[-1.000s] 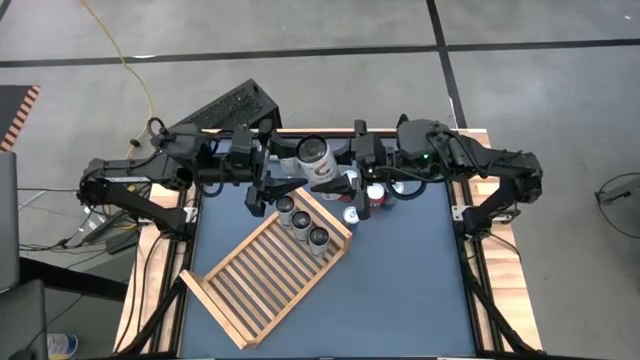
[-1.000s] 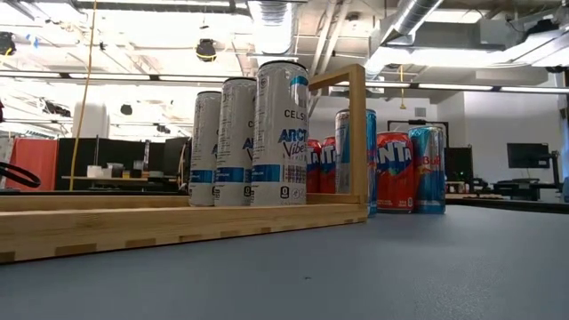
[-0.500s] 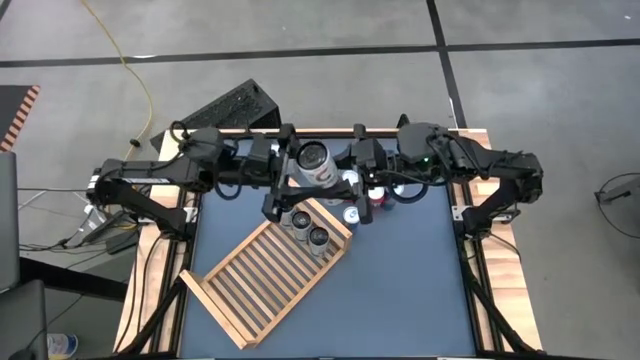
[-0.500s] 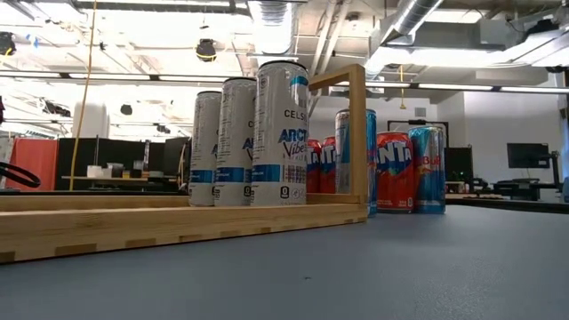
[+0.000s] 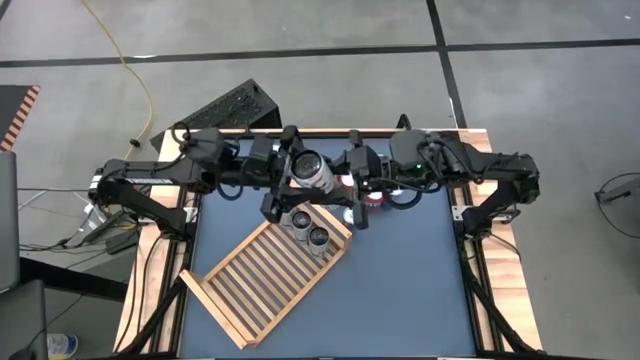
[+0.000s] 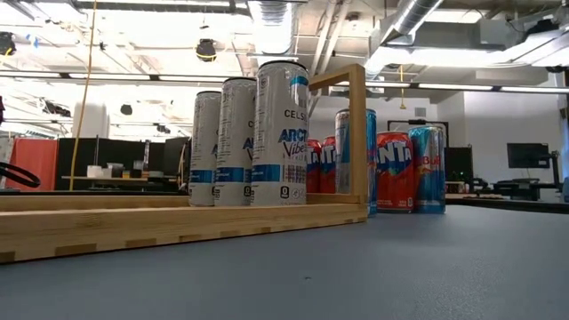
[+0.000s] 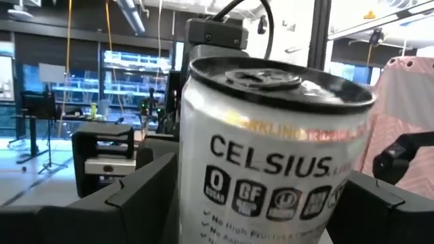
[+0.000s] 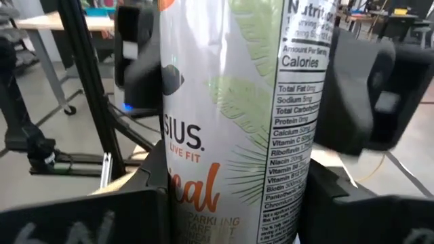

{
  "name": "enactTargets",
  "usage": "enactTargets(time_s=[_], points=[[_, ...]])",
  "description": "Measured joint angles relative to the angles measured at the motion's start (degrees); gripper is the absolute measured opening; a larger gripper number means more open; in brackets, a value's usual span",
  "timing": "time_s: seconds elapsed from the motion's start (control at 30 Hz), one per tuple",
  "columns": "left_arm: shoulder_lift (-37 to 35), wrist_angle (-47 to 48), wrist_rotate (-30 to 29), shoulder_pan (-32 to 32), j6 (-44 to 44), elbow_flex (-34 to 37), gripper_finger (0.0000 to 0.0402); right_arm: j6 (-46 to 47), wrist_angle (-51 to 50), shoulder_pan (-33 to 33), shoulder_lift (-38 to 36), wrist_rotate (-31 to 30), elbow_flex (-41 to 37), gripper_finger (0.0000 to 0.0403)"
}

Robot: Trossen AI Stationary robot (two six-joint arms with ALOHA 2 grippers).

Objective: Place canned beverage on shelf
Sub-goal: Put the top right white yellow soda can on the shelf

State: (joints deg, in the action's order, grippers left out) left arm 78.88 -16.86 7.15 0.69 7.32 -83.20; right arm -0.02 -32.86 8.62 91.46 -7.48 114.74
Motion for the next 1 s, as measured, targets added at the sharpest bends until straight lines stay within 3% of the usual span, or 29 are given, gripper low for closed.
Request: enactTargets(time_s=[0.23,0.43,0.5,0.63,0.73,0.87,1.0], points=[[0.0,1.5,0.2,0.1,0.3,0.0,0.0296,0.1,0.6,0.3,0.9,0.0,0.0,0.0170],[0.0,1.3,-0.1,0.1,0.3,0.0,0.0253,0.6,1.3,0.2,0.8,-0.1,0.0,0.0170],[0.0,1.2,-0.2,0.1,0.3,0.0,0.0238,1.4,1.3,0.2,0.8,-0.1,0.0,0.0197],[0.0,1.3,-0.8,0.1,0.6,0.0,0.0237,1.9,0.9,-0.4,0.8,0.0,0.0,0.0301],[0.0,1.4,-2.0,0.0,0.7,0.0,0.0237,1.9,0.5,-0.4,0.8,0.0,0.0,0.0351],[-0.7,3.1,-2.5,0.1,0.7,0.1,0.0249,0.8,-3.2,-0.4,-0.2,-0.5,0.1,0.0365],[-2.8,6.3,-3.8,0.1,0.4,0.0,0.0252,-0.4,-10.9,-0.6,-3.1,-6.3,0.1,0.0351]])
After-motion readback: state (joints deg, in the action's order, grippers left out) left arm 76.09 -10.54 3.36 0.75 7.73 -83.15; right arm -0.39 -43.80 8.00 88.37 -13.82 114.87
